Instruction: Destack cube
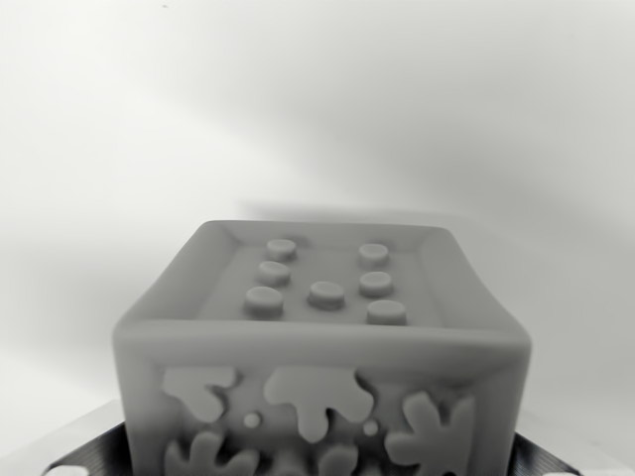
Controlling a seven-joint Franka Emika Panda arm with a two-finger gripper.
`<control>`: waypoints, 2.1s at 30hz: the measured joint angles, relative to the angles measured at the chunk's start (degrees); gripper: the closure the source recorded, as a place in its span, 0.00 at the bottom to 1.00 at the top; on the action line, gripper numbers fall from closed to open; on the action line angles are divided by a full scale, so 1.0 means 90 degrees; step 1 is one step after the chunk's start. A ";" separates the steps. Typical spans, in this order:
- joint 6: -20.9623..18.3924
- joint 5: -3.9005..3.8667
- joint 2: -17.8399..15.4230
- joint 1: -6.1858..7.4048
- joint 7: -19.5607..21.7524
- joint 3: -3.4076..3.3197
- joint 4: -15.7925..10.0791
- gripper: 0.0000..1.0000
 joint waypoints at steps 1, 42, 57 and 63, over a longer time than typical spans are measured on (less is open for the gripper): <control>0.0024 0.0000 0.0034 0.0004 0.0000 -0.0005 0.0008 1.00; 0.0281 0.0000 0.0396 0.0063 0.0000 -0.0060 0.0123 0.00; 0.0281 0.0000 0.0395 0.0063 0.0000 -0.0061 0.0123 0.00; 0.0239 0.0000 0.0324 0.0063 0.0000 -0.0060 0.0106 0.00</control>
